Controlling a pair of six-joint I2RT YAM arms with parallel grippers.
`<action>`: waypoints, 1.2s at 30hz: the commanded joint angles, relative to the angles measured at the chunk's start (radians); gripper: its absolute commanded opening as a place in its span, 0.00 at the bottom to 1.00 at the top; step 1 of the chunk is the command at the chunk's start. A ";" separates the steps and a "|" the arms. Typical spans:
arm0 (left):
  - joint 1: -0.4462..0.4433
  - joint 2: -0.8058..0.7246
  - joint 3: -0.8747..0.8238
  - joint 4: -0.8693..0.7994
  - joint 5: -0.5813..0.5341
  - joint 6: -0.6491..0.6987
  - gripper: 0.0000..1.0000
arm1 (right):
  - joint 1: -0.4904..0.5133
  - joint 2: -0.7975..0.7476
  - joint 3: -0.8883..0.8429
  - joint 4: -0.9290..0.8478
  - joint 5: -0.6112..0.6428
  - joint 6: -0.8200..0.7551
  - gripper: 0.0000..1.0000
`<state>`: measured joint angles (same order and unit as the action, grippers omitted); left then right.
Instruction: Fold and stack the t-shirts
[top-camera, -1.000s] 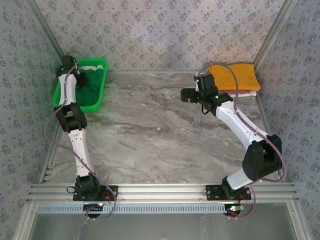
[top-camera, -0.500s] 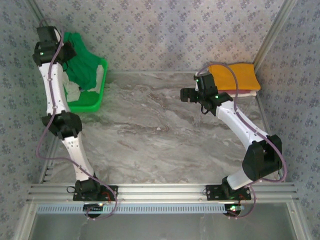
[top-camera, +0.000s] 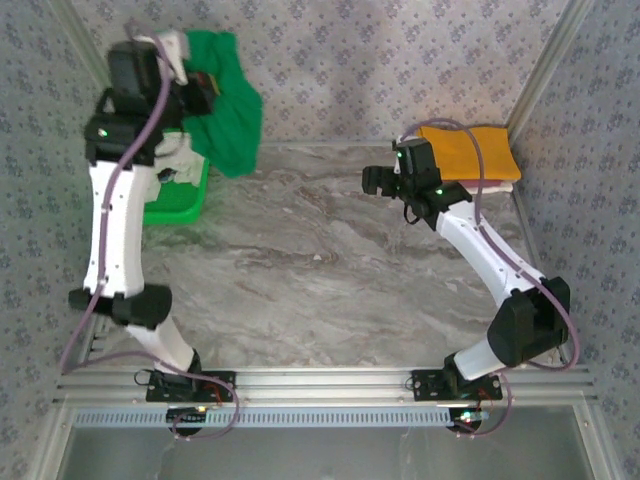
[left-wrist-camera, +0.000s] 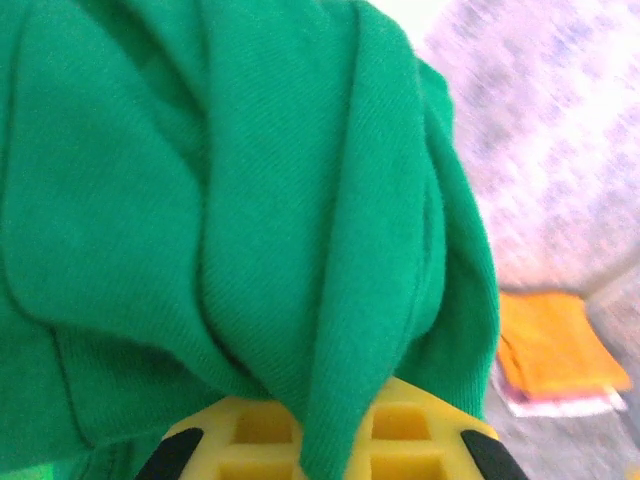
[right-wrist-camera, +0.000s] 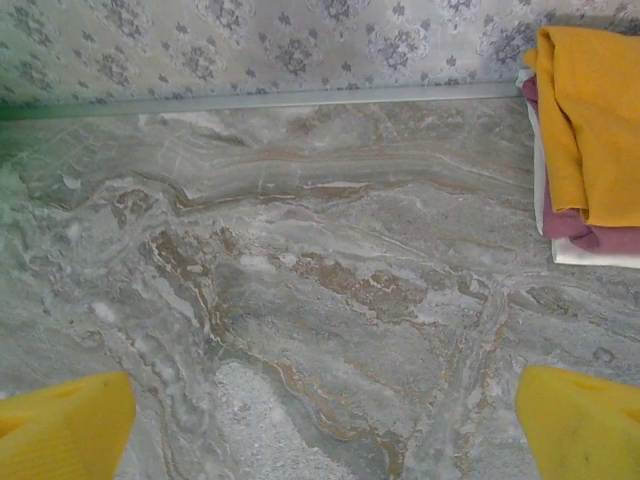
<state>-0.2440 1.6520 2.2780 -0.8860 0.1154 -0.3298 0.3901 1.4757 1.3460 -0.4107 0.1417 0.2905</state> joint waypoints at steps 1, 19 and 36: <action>-0.102 -0.123 -0.326 0.190 -0.096 -0.074 0.00 | -0.009 -0.051 0.034 -0.029 0.002 0.055 1.00; -0.208 -0.332 -1.239 0.517 0.015 -0.153 0.58 | -0.021 -0.057 -0.193 -0.123 -0.180 0.116 0.98; -0.249 -0.289 -1.636 0.641 0.013 -0.256 0.57 | 0.057 0.079 -0.437 -0.138 -0.210 0.193 0.87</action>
<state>-0.4976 1.3308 0.6441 -0.3363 0.1200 -0.5888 0.4377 1.5192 0.9298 -0.5640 -0.0536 0.4679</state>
